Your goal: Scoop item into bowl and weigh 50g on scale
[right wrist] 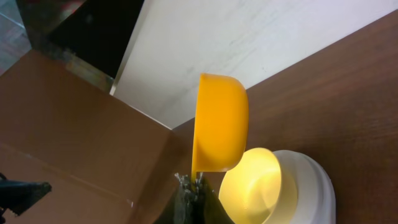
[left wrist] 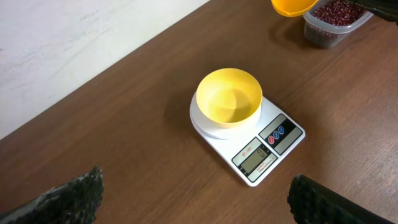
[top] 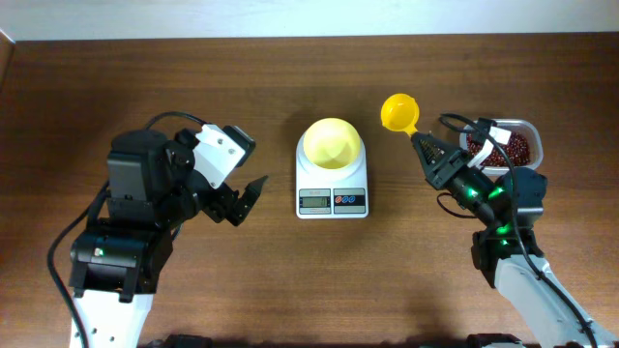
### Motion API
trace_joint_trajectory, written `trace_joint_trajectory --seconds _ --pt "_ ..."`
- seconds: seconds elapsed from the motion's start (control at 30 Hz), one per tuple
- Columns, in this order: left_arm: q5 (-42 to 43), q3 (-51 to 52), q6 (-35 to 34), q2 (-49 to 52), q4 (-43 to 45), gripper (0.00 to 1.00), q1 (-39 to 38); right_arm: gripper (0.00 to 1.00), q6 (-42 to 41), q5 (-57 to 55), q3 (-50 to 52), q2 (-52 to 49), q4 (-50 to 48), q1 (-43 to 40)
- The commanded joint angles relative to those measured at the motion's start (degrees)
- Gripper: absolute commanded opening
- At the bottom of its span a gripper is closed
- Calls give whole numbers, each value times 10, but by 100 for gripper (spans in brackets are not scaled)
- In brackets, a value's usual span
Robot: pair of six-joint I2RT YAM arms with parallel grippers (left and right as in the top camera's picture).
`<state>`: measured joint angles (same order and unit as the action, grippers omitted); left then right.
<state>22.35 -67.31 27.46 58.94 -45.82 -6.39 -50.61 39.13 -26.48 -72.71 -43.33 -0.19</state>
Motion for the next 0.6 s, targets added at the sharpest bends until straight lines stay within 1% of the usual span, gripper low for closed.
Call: trace_joint_trajectory --seconds 0.0,0.17,0.3,0.57 --pt "10 -12 9 0 3 99 2 4 6 34 -10 0 -6 -2" --pt "12 -12 9 0 3 99 2 4 7 49 -10 0 -6 -2" --pt "36 -12 9 0 3 99 2 4 7 49 -10 0 -5 -2" --pt "39 -12 9 0 3 99 2 4 7 46 -10 0 -5 -2"
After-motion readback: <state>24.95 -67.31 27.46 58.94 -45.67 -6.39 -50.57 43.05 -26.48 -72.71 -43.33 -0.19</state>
